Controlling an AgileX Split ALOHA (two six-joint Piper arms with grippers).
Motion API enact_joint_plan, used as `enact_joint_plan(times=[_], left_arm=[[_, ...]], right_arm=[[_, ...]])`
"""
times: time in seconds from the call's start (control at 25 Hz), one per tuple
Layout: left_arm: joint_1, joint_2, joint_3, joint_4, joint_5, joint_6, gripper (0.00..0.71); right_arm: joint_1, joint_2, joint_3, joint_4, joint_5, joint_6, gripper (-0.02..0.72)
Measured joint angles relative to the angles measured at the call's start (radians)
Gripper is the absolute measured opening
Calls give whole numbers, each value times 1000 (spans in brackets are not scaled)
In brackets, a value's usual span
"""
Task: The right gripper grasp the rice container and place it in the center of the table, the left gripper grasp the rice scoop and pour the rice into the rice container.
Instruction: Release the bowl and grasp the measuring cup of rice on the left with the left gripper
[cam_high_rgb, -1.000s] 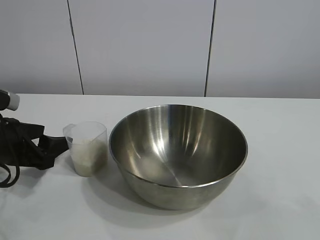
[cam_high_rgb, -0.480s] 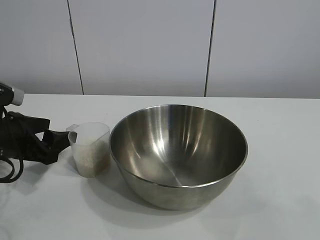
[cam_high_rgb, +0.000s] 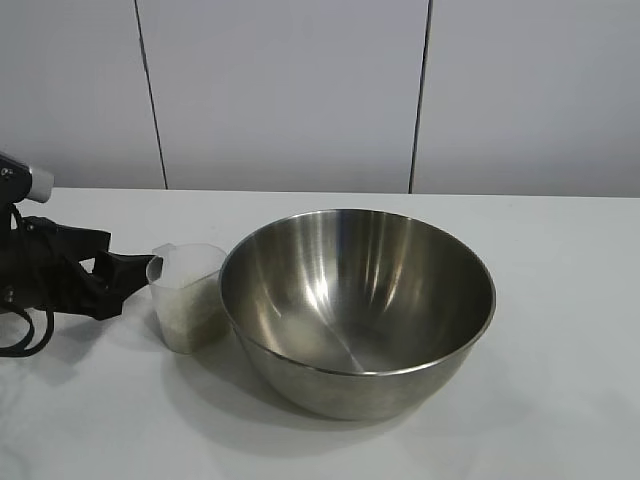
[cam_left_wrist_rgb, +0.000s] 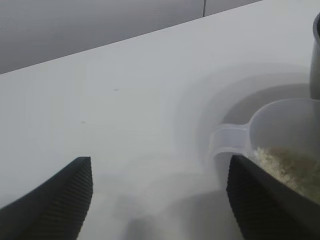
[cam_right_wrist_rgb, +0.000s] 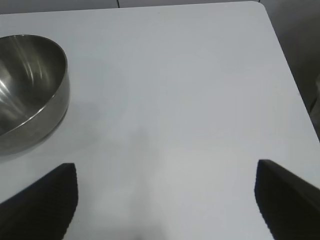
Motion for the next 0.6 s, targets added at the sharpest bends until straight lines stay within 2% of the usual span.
enact_joint_plan(times=[0.6], left_arm=[[0,1,-55,53,0,0,541]], right_arm=[[0,0,0,1,0,0,660]])
